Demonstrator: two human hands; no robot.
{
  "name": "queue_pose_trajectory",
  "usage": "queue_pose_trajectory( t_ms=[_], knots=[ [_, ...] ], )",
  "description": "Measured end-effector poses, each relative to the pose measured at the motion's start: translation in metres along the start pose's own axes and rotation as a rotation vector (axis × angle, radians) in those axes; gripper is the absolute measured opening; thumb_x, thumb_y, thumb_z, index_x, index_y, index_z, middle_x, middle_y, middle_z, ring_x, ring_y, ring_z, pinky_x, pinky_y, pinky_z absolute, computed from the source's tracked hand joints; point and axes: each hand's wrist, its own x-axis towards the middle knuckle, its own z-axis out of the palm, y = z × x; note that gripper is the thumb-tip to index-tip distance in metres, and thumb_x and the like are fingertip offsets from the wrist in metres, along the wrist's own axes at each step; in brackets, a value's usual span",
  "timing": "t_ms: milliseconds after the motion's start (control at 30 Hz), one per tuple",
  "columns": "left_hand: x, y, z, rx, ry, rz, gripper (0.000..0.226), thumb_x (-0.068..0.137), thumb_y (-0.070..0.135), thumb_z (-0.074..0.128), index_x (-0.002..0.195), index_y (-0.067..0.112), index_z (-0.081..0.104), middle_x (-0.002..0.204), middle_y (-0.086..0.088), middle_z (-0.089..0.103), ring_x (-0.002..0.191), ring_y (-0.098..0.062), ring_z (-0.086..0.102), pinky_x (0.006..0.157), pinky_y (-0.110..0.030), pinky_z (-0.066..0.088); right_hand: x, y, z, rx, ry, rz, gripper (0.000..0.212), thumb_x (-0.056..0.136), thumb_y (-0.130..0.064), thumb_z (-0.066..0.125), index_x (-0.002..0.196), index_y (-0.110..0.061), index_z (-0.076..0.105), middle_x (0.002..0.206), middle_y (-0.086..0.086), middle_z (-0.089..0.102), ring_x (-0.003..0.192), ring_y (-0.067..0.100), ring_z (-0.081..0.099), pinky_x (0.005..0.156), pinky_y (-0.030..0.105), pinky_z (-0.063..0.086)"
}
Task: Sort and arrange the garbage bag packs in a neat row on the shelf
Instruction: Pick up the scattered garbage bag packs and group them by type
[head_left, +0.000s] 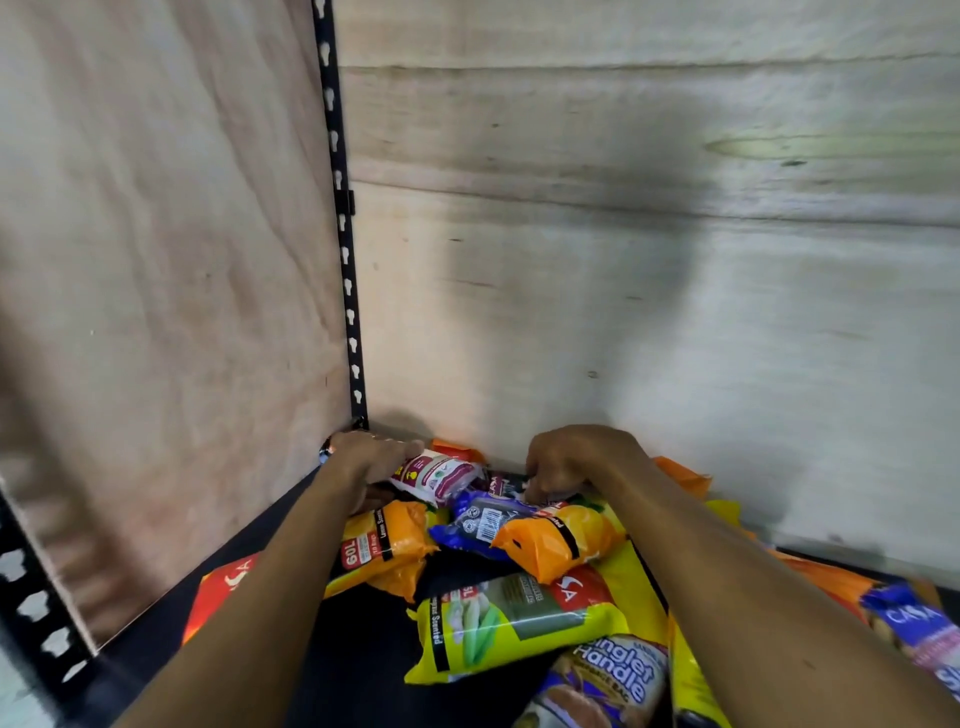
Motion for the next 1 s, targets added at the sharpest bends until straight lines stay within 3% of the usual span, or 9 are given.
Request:
queue_pose_trajectory(
  t_ms=[67, 133, 200, 300, 433, 567, 667, 833, 1000],
  knots=[
    [-0.002, 0.001, 0.000, -0.058, -0.008, -0.001, 0.035, 0.088, 0.027, 0.071, 0.100, 0.001, 0.050, 0.093, -0.014, 0.066, 0.091, -0.028, 0.066, 0.076, -0.038, 0.055, 0.001, -0.001, -0.001, -0.007, 0.006, -0.006, 0.048, 0.085, -0.047, 0.071, 0.120, -0.014, 0.070, 0.117, 0.005, 0.070, 0.100, 0.027, 0.066, 0.074, 0.033, 0.051],
    [-0.005, 0.001, 0.001, -0.115, 0.010, -0.015, 0.036, 0.089, 0.020, 0.070, 0.091, 0.007, 0.036, 0.087, -0.015, 0.061, 0.094, -0.031, 0.064, 0.092, -0.043, 0.054, 0.003, 0.000, 0.000, 0.011, 0.025, -0.020, 0.042, 0.081, -0.047, 0.075, 0.106, -0.013, 0.073, 0.107, 0.006, 0.072, 0.094, 0.028, 0.067, 0.074, 0.034, 0.052],
    [-0.005, -0.001, 0.003, -0.201, 0.028, -0.015, 0.055, 0.085, 0.016, 0.074, 0.116, 0.011, 0.029, 0.086, -0.016, 0.059, 0.089, -0.031, 0.067, 0.089, -0.045, 0.057, 0.004, 0.000, 0.000, 0.048, 0.066, -0.033, 0.033, 0.080, -0.045, 0.078, 0.089, -0.014, 0.069, 0.094, 0.006, 0.069, 0.087, 0.027, 0.066, 0.071, 0.033, 0.050],
    [-0.007, -0.002, 0.004, -0.320, 0.043, 0.001, 0.091, 0.080, 0.012, 0.079, 0.143, 0.016, 0.013, 0.087, -0.018, 0.058, 0.074, -0.029, 0.067, 0.062, -0.040, 0.059, 0.000, 0.000, -0.004, 0.077, 0.141, -0.055, 0.034, 0.085, -0.041, 0.075, 0.080, -0.013, 0.056, 0.082, 0.005, 0.058, 0.082, 0.028, 0.057, 0.061, 0.029, 0.041],
    [-0.014, -0.001, 0.002, -0.394, 0.032, 0.044, 0.080, 0.073, 0.013, 0.084, 0.135, 0.002, 0.034, 0.092, -0.019, 0.067, 0.067, -0.028, 0.071, 0.045, -0.033, 0.055, -0.014, -0.003, -0.022, 0.192, 0.299, -0.121, 0.038, 0.090, -0.039, 0.070, 0.112, -0.011, 0.055, 0.097, 0.007, 0.056, 0.088, 0.027, 0.054, 0.064, 0.033, 0.038],
    [-0.022, -0.001, -0.001, -0.521, 0.054, 0.115, 0.060, 0.068, 0.014, 0.088, 0.116, 0.000, 0.055, 0.097, -0.019, 0.072, 0.073, -0.031, 0.073, 0.057, -0.036, 0.059, -0.025, -0.005, -0.033, 0.424, 0.511, -0.195, 0.036, 0.089, -0.036, 0.071, 0.113, -0.014, 0.055, 0.089, 0.001, 0.056, 0.081, 0.024, 0.055, 0.055, 0.030, 0.033],
    [-0.038, 0.003, -0.004, -0.569, 0.010, 0.143, 0.054, 0.069, 0.016, 0.088, 0.111, -0.001, 0.060, 0.094, -0.018, 0.073, 0.075, -0.032, 0.074, 0.061, -0.038, 0.059, -0.037, -0.008, -0.040, 0.591, 0.658, -0.234, 0.031, 0.089, -0.038, 0.071, 0.106, -0.017, 0.056, 0.088, -0.001, 0.063, 0.081, 0.024, 0.061, 0.060, 0.029, 0.042],
    [-0.074, 0.017, -0.002, -0.625, -0.086, 0.212, 0.068, 0.068, 0.017, 0.087, 0.126, 0.001, 0.055, 0.099, -0.018, 0.073, 0.080, -0.033, 0.075, 0.072, -0.047, 0.061, -0.069, -0.005, -0.057, 0.792, 0.807, -0.247, 0.031, 0.090, -0.040, 0.069, 0.109, -0.017, 0.063, 0.101, 0.004, 0.072, 0.085, 0.024, 0.068, 0.079, 0.046, 0.058],
    [-0.117, 0.035, 0.015, -0.658, -0.169, 0.337, 0.077, 0.070, 0.012, 0.085, 0.136, 0.006, 0.047, 0.101, -0.017, 0.074, 0.081, -0.030, 0.075, 0.075, -0.046, 0.060, -0.111, 0.020, -0.069, 0.936, 0.882, -0.190, 0.027, 0.089, -0.040, 0.071, 0.101, -0.016, 0.067, 0.100, 0.005, 0.075, 0.089, 0.024, 0.072, 0.079, 0.042, 0.060]
  ],
)
